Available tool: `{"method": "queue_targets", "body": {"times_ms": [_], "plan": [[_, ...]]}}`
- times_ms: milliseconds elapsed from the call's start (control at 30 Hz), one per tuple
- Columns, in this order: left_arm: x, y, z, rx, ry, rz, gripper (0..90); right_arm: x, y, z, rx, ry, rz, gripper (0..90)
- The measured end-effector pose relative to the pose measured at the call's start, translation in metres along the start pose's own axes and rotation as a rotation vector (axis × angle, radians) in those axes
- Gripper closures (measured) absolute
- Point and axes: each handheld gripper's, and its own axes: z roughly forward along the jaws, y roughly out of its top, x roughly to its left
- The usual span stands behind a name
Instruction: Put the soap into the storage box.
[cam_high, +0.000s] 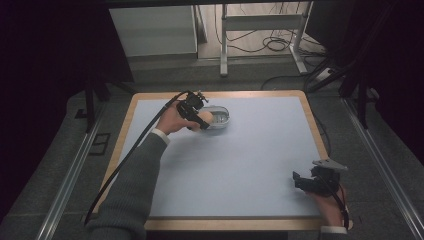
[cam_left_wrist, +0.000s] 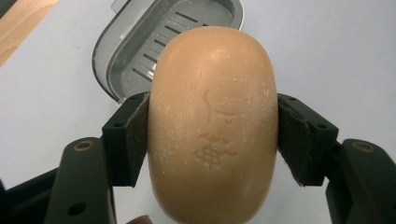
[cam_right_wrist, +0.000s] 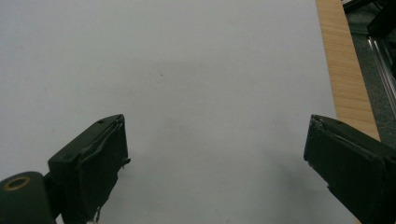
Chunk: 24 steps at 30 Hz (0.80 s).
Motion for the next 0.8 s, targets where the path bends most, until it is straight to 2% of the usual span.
{"method": "queue_targets", "body": {"times_ms": [200,367,800], "plan": [[0.003,0.006,0.001,-0.007,-0.012,0.001,32.6,-0.001,-0.001,0.001,0.000,-0.003,0.002,6.1],[0.007,0.015,0.006,0.026,0.007,0.020,32.6,-0.001,-0.001,0.001,0.005,-0.003,0.000,6.1],[0.011,0.035,0.019,0.024,-0.017,0.035,32.6,-0.002,-0.002,0.001,0.007,-0.004,0.006,6.1]]}}
